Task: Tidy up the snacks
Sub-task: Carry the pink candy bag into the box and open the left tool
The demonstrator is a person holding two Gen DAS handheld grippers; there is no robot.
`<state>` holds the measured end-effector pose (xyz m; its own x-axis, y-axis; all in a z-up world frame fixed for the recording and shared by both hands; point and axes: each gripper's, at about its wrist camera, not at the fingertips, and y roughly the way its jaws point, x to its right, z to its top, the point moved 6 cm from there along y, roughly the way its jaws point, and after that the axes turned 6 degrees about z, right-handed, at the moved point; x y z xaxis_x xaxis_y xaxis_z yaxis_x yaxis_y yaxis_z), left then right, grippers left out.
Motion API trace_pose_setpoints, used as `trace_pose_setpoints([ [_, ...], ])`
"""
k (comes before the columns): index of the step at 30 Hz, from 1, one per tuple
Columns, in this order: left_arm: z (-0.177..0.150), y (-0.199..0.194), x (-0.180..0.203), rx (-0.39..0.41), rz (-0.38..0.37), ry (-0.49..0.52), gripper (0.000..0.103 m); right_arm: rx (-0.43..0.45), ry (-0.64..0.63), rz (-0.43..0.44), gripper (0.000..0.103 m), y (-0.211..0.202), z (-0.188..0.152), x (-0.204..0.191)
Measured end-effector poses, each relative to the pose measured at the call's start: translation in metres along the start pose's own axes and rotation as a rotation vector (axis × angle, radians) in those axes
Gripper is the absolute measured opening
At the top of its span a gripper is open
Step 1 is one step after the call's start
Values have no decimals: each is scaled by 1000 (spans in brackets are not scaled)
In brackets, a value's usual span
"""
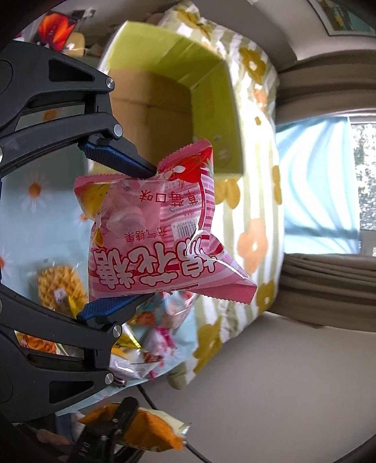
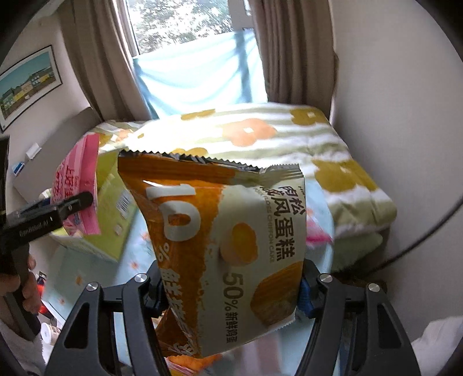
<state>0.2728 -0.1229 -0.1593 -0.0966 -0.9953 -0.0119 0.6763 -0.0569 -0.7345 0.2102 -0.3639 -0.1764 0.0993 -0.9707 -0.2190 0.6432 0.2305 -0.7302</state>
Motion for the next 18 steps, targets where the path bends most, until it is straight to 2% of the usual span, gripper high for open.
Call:
trace_pose_setpoints([
  [5,23,-9,-60,23,20,-7,72,32,-55,23,63,10,36,-65],
  [9,34,-11,-123,26,61,-20,72,36,-98,62,63,31,56,-128],
  [15,34,11,-213,-28,114,-26,72,13,-123,116,63,82,74,-213],
  [18,28,31,-247,-75,121,-13,72,-15,-127,125,63,109,77,-241],
])
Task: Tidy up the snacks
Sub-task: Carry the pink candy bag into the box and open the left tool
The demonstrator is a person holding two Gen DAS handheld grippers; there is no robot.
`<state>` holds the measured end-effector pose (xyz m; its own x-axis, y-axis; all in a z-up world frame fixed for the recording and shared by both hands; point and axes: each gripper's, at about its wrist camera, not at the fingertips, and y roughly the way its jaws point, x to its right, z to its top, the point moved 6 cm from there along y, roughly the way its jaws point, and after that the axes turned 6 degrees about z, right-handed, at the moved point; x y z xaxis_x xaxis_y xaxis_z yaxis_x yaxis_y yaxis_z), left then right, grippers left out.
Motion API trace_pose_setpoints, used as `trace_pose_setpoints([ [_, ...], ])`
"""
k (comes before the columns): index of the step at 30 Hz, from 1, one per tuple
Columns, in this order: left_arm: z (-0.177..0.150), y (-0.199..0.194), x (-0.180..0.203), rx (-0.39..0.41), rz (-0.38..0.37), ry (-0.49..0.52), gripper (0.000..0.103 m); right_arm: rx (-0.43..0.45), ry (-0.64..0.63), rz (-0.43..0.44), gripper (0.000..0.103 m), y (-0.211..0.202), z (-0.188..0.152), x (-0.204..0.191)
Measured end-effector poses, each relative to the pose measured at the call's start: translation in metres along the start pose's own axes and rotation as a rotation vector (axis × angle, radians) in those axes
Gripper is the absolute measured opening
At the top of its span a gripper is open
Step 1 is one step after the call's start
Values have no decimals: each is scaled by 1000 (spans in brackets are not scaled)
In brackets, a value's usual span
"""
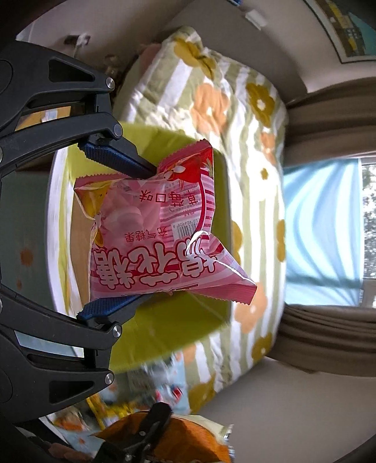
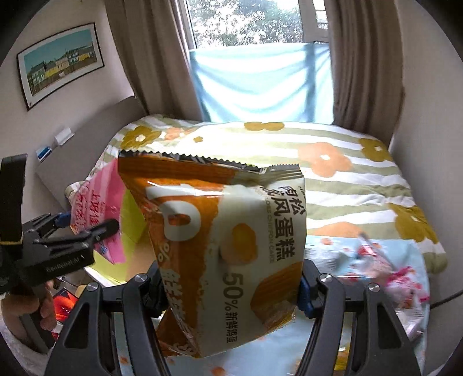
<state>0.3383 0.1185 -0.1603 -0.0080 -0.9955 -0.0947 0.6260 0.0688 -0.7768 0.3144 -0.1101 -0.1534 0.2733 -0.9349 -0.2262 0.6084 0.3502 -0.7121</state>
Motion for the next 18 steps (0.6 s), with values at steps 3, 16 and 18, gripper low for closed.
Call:
trace_pose_setpoints([
  [3,-7,26,-21,-57,-7,21,72,-37,12,4,63,28,2,-20],
  [16,-35,89,-9,-208,-57,200,88,-176,36,-8,63,92,-9,-41],
  [18,-38,87,-6,-204,-40,209,103,-191,33,-1,63,99,-10,-39],
])
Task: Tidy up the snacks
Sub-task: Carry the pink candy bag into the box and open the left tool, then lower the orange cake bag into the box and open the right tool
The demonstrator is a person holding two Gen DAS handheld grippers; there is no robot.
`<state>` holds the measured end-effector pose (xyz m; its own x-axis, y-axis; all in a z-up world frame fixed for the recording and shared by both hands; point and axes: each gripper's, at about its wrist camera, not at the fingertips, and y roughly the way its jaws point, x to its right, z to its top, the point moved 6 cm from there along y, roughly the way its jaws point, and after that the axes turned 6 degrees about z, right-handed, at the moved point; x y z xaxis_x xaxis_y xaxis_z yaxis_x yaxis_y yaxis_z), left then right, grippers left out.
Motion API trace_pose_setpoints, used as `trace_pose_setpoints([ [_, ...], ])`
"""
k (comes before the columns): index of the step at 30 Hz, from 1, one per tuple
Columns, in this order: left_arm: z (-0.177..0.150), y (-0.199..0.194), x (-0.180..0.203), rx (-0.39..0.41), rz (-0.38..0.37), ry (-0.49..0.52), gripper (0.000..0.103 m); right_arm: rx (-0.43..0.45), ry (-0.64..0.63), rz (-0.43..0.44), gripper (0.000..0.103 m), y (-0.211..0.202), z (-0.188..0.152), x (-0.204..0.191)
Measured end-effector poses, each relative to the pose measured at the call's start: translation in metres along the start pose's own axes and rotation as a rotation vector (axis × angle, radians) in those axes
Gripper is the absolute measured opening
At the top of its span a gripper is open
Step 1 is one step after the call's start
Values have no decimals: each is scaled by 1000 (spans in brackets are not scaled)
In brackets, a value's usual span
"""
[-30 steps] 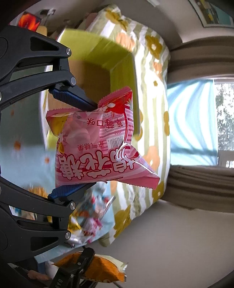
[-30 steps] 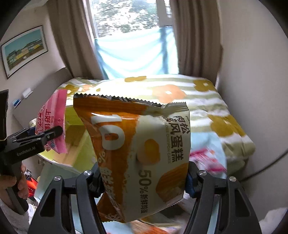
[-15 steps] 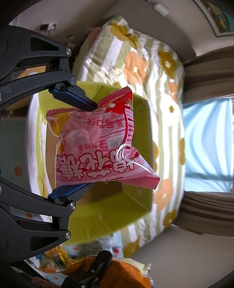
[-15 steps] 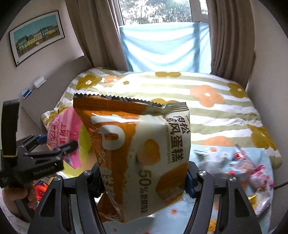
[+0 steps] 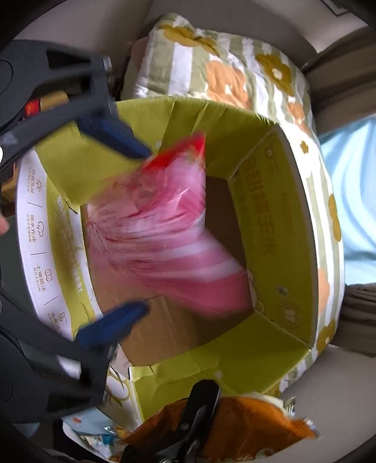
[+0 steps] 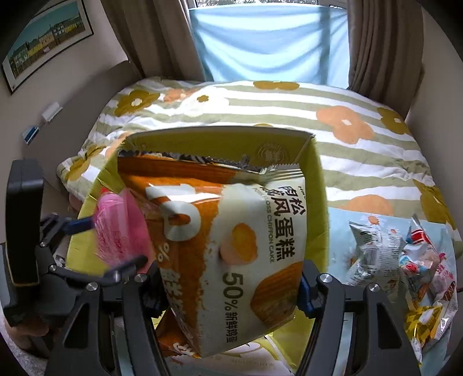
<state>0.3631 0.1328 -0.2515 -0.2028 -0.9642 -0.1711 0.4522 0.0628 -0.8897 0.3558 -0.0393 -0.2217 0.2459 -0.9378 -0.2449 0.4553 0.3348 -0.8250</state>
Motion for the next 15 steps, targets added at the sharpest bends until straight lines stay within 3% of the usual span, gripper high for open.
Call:
trace_pose_setpoints([
  [5,-8,-5,-1,-11,14,4,103,-40,-9,-3,63,9,-7,2],
  [12,-18,-28,-20,21,33,-85,103,-111,-59,-15,63,21,-14,-2],
  [14,-20,-34,-26,30,40,-99,103,-124,-62,-13,65,25,-16,-4],
  [15,-23,-37,-28,34,45,-103,103,-125,-59,-8,74,27,-18,-4],
])
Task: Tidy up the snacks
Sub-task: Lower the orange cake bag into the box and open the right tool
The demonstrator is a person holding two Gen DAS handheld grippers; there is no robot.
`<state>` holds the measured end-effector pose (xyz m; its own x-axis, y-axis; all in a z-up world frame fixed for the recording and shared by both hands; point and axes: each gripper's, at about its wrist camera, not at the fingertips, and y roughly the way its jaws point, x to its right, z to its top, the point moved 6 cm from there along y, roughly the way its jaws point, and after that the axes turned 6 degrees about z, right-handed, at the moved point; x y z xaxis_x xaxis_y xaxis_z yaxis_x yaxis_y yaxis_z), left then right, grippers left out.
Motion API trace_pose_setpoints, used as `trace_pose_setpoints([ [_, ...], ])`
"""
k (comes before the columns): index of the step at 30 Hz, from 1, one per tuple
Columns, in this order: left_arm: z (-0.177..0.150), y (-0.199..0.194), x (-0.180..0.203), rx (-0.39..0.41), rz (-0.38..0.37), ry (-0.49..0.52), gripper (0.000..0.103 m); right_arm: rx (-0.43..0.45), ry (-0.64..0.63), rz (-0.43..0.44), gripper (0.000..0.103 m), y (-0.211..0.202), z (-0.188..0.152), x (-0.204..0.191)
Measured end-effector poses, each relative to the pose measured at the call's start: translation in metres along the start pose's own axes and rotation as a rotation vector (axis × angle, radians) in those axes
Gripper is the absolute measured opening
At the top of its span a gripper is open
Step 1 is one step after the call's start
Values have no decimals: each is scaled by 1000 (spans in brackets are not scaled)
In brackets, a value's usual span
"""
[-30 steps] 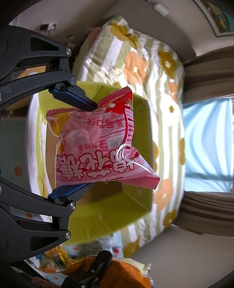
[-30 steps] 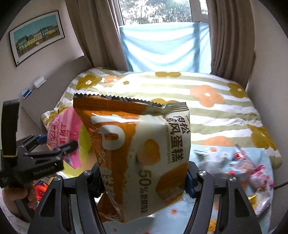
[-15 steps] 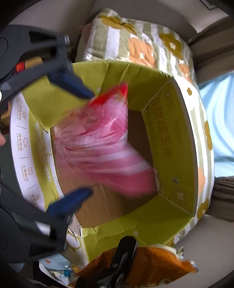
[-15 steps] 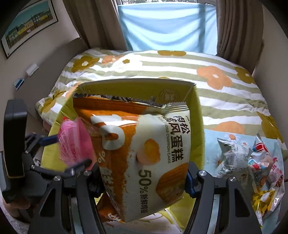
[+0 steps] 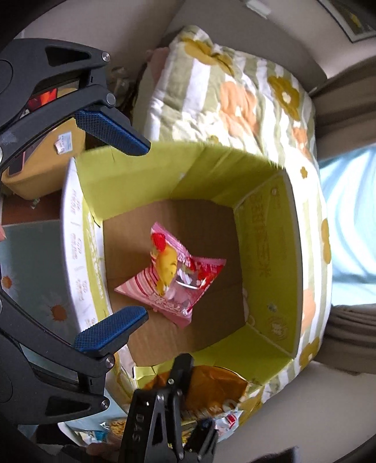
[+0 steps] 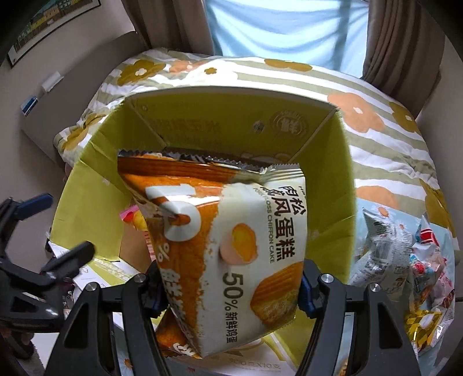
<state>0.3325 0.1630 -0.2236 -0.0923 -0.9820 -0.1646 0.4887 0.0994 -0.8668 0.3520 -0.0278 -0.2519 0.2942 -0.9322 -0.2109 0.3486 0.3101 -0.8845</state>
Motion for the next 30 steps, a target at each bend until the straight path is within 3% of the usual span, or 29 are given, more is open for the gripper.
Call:
trace_pose_setpoints([
  [1,-1,-2,-2,5,4,-4,103,6,6,5,93,1,-1,1],
  [3,-5,-6,-5,7,7,-12,103,8,21,13,103,5,-4,2],
  [12,-21,-15,-7,2,-5,-49,103,10,17,-16,103,-9,-21,-3],
  [20,-22,-40,-7,56,-18,-51,103,61,29,-15,103,-39,-24,-8],
  [30,-16,-61,23,102,-137,20,103,163,78,-103,103,-103,-37,9],
])
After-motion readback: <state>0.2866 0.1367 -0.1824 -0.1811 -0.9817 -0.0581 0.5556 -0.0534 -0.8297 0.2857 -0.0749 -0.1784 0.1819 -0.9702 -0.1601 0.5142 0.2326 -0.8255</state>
